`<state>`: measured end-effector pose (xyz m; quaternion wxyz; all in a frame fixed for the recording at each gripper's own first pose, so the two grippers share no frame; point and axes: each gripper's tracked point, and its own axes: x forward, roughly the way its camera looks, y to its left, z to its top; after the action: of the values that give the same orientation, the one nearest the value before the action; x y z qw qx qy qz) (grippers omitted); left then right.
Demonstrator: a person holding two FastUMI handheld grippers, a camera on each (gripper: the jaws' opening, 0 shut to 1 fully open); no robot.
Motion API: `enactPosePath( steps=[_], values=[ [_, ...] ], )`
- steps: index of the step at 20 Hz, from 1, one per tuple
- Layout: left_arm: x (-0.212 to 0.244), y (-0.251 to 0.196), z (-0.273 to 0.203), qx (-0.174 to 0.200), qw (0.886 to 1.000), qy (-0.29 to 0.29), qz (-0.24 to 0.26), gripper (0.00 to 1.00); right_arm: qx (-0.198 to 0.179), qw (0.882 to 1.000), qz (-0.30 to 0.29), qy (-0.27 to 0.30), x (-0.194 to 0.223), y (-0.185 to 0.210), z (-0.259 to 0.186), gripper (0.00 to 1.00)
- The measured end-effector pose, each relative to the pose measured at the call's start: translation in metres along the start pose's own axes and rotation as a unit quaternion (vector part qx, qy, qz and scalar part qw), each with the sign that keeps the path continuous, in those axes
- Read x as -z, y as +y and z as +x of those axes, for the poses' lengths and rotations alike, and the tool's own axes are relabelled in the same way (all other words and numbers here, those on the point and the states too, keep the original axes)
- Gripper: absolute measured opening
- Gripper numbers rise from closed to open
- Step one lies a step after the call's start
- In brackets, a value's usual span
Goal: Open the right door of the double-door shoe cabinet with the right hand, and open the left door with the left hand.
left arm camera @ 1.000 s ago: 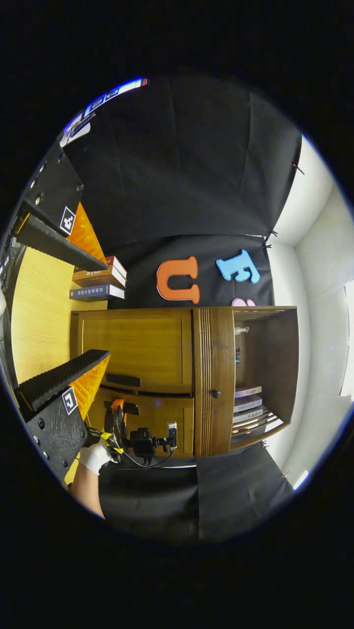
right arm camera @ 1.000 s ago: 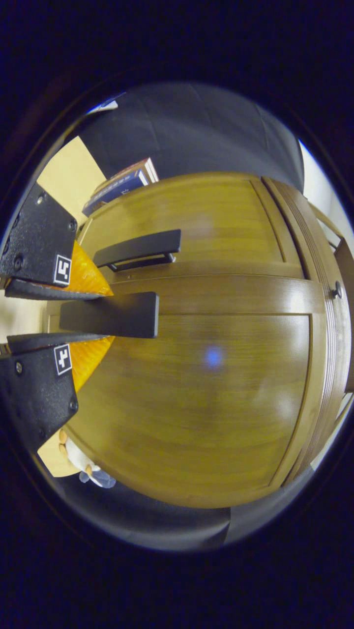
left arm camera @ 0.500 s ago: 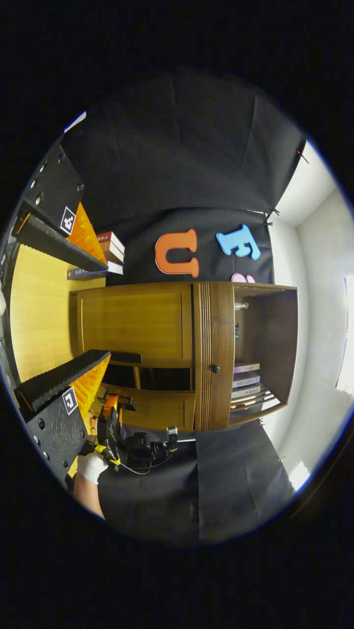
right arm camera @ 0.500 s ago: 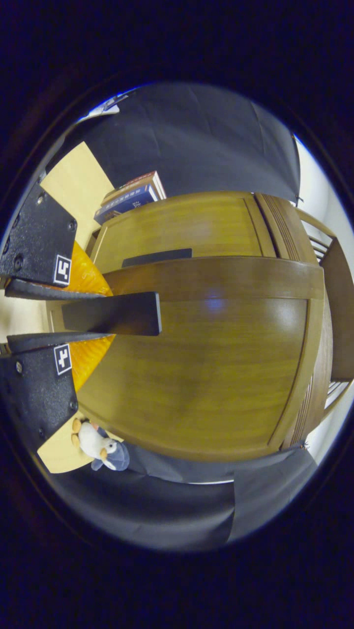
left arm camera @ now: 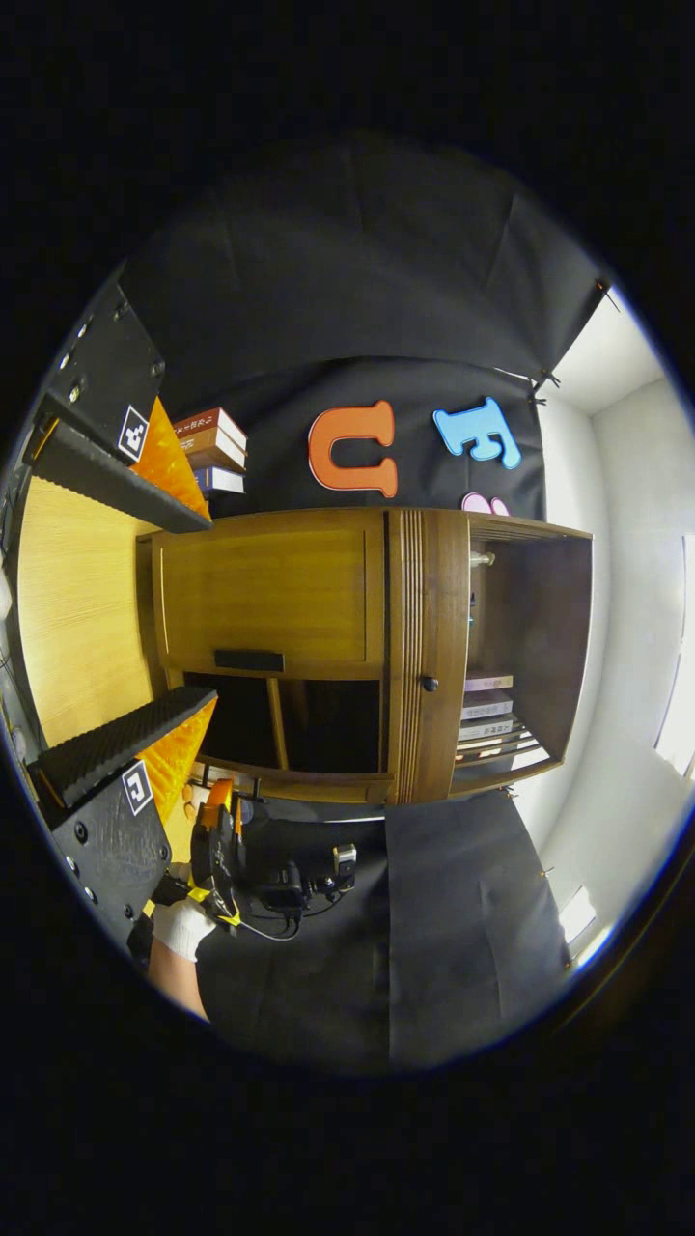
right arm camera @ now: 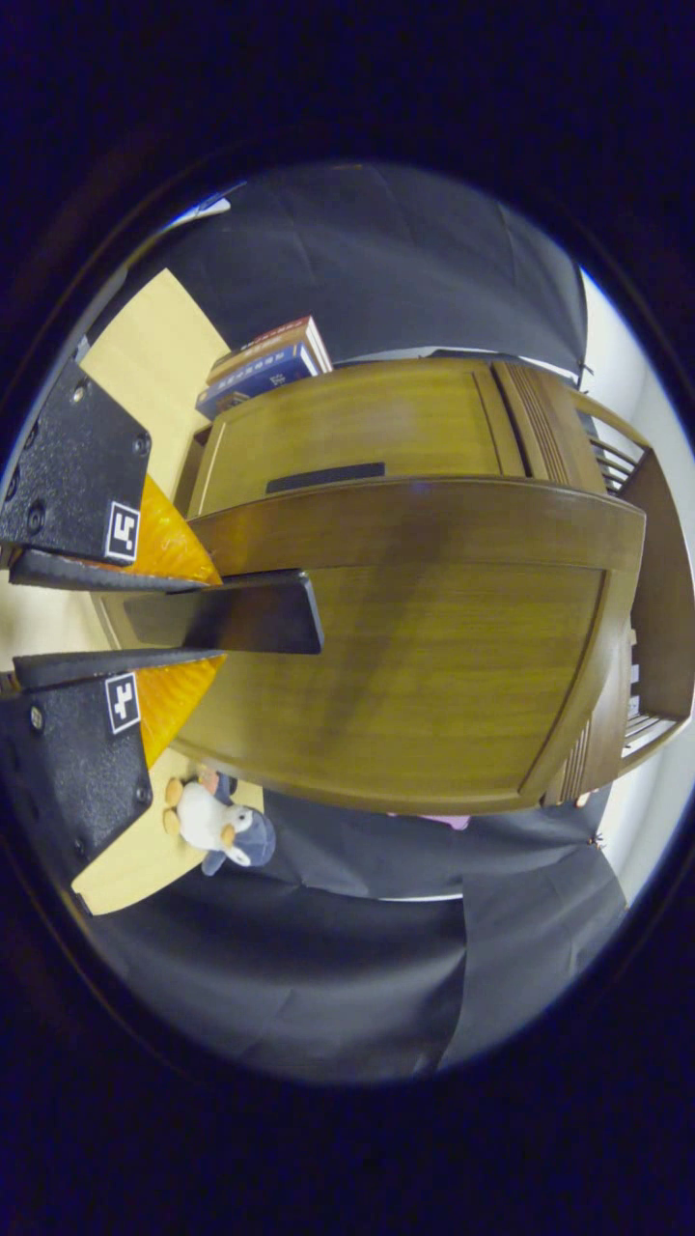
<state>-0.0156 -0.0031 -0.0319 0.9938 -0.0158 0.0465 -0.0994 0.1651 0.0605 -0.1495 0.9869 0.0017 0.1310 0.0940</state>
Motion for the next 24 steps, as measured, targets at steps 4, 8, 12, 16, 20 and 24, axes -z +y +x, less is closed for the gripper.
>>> enactPosePath(
  steps=[4, 8, 12, 16, 20, 24],
  values=[
    [0.002, -0.005, 0.004, 0.019, 1.0, 0.001, -0.005, 0.96, 0.016, 1.0, 0.007, 0.001, 0.004, -0.014, -0.013, 0.28],
    [0.001, -0.014, 0.004, 0.038, 0.999, -0.004, -0.003, 0.96, 0.03, 0.999, 0.017, 0.005, 0.009, -0.026, -0.024, 0.24],
    [0.012, -0.025, 0.006, 0.057, 0.998, 0.006, 0.006, 0.96, 0.018, 0.998, 0.054, 0.015, 0.012, -0.04, -0.034, 0.22],
    [0.022, -0.043, 0.014, 0.077, 0.997, 0.021, 0.01, 0.96, 0.015, 0.998, 0.06, 0.018, 0.014, -0.057, -0.045, 0.19],
    [0.018, -0.068, 0.02, 0.093, 0.995, 0.021, 0.009, 0.96, 0.015, 0.997, 0.068, 0.017, 0.017, -0.078, -0.054, 0.16],
    [0.015, -0.093, 0.031, 0.087, 0.996, 0.02, 0.011, 0.96, 0.009, 0.998, 0.067, 0.017, 0.02, -0.108, -0.062, 0.12]
  ],
)
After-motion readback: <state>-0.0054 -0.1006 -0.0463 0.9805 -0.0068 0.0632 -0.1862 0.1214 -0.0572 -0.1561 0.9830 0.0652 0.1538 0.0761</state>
